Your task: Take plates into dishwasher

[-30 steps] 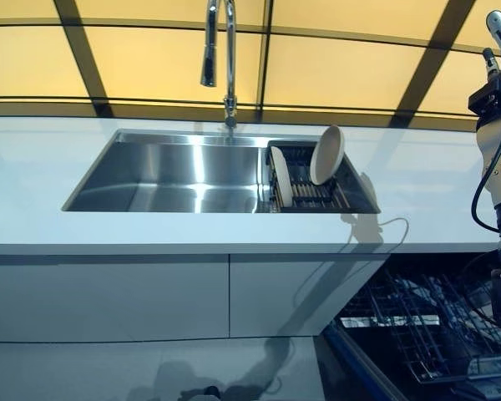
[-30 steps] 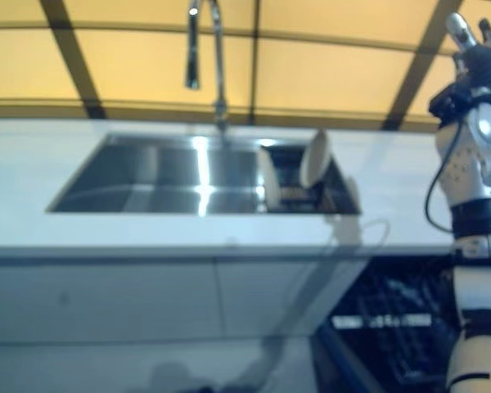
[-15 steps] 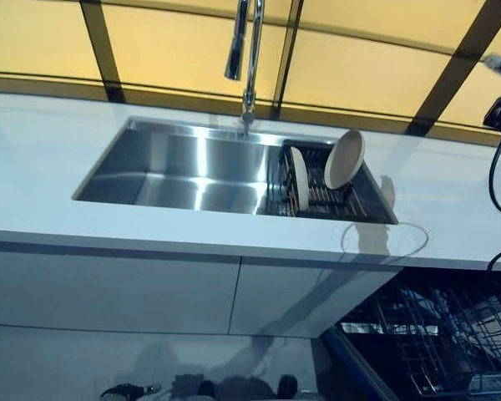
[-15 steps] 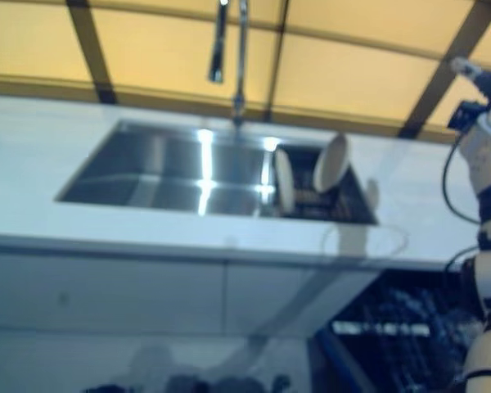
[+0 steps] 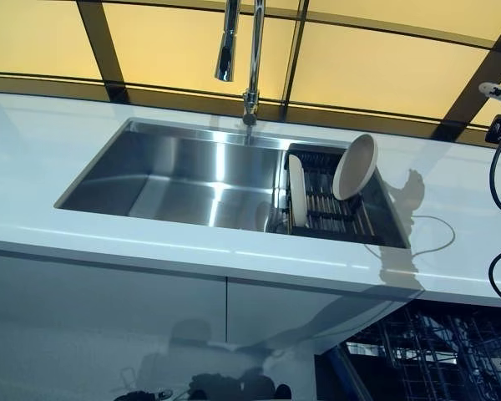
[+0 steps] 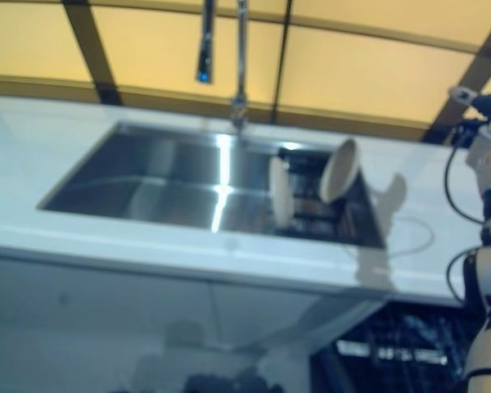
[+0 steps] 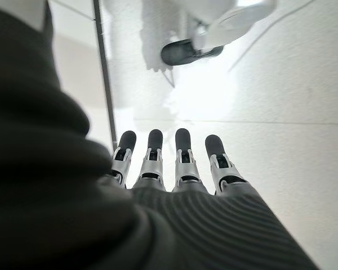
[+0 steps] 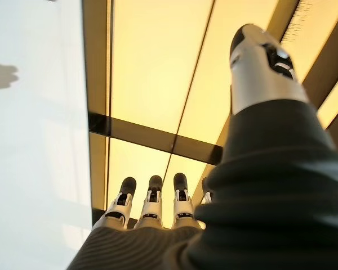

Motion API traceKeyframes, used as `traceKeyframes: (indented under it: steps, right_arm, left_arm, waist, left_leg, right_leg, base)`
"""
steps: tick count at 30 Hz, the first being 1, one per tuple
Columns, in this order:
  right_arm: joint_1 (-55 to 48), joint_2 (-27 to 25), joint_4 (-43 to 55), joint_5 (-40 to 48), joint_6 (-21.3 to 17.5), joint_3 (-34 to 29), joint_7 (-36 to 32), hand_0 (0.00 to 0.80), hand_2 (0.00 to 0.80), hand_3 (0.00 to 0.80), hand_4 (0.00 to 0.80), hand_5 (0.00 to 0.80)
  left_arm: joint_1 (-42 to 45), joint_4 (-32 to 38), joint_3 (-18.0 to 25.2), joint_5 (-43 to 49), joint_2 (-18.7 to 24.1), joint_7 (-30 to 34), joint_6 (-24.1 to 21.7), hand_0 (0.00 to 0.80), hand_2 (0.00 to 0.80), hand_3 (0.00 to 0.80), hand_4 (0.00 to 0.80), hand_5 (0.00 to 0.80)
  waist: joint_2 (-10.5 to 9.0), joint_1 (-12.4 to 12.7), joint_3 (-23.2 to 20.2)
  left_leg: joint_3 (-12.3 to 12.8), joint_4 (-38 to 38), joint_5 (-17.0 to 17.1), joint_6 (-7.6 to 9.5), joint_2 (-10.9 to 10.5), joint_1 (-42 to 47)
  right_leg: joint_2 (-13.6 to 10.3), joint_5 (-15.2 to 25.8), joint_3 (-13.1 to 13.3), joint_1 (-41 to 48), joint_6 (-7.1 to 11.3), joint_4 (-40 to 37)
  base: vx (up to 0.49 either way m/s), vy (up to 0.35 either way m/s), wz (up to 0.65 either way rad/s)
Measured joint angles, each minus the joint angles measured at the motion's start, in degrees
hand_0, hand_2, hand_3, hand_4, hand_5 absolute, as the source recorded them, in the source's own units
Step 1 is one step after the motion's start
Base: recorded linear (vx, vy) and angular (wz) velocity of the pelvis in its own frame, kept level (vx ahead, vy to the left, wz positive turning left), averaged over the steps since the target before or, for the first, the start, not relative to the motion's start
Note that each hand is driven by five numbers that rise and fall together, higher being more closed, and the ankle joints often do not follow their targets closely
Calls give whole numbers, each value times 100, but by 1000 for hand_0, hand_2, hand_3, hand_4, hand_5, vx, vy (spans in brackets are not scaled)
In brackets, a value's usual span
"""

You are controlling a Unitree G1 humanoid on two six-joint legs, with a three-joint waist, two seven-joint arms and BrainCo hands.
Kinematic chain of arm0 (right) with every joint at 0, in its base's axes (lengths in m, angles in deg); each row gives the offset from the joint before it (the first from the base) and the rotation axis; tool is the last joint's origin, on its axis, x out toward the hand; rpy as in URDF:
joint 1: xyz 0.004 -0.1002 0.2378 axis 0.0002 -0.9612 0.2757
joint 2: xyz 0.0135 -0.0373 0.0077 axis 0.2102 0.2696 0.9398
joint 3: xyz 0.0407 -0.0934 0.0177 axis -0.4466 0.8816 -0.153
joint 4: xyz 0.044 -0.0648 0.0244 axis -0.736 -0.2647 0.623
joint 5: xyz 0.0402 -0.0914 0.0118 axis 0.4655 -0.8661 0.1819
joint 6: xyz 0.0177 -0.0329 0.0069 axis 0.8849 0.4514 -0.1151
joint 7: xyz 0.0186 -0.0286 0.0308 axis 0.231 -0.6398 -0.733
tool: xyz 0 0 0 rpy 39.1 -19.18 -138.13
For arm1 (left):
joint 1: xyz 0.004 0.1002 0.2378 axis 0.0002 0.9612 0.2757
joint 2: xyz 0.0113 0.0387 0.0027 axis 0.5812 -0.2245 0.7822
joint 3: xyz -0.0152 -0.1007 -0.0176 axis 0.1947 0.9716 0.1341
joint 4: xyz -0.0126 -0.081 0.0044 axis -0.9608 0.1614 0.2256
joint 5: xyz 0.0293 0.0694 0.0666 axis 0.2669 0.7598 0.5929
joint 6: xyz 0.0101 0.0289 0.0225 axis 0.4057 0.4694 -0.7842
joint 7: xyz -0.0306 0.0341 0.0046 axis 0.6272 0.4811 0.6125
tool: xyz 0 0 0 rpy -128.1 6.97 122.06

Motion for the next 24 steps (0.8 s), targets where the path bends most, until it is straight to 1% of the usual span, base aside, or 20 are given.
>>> traceKeyframes:
  steps: [2,4,8,10,14,17,21,24]
  right_arm:
    - [27,79,-130,-63,107,93,-22,0,0,0,0,0]
    - [64,96,-213,-87,217,132,-95,0,0,0,0,0]
    - [77,99,-217,-93,378,319,-117,0,0,0,0,0]
    - [107,109,-214,-35,497,407,-136,0,0,0,0,0]
    - [193,133,-161,-32,671,512,-131,0,0,0,0,0]
    - [433,144,-133,-29,777,759,-95,0,0,0,0,0]
    - [658,159,246,41,890,882,27,0,0,0,0,0]
    - [930,168,309,142,964,1084,145,0,0,0,0,0]
  left_arm:
    - [28,5,0,-6,26,-1,-10,0,0,0,0,0]
    - [82,26,0,-6,27,0,2,0,0,0,0,0]
    - [386,21,-4,-6,20,2,38,0,0,0,0,0]
    - [520,20,-3,-4,19,0,36,0,0,0,0,0]
    - [643,25,-4,-4,17,-19,29,0,0,0,0,0]
    - [570,45,-8,-13,16,-23,-22,0,0,0,0,0]
    - [484,100,-14,-14,15,-72,-57,0,0,0,0,0]
    - [485,102,-32,-59,11,-81,-70,0,0,0,0,0]
  waist:
    - [14,27,-9]
    - [39,82,-21]
    - [77,129,-65]
    - [93,131,-70]
    - [93,181,-54]
    - [117,281,76]
    - [106,299,352]
    - [73,304,519]
  left_leg:
    - [2,-7,-22,11,7,65]
    - [6,-28,-68,24,24,42]
    - [-1,-21,-38,41,25,-98]
    - [-30,-14,-22,44,18,-152]
    - [-112,11,33,36,-10,-332]
    - [-142,12,95,47,-39,-490]
    - [-169,12,122,51,-47,-636]
    - [-172,12,128,47,-48,-725]
  right_leg:
    - [-12,-43,-4,69,50,-14]
    - [-38,-46,-4,60,49,-16]
    - [-47,-51,-12,-53,40,-15]
    - [-55,-28,-57,-101,72,-16]
    - [-75,-15,-135,-249,69,-12]
    - [-84,19,-154,-397,76,-2]
    - [-91,44,-175,-529,74,0]
    - [-87,50,-179,-609,69,2]
  base:
    - [80,3,2]
    - [58,0,-2]
    - [21,-1,4]
    - [26,-1,8]
    - [-29,-11,11]
    - [-88,-12,5]
    - [-40,-9,4]
    - [0,0,0]
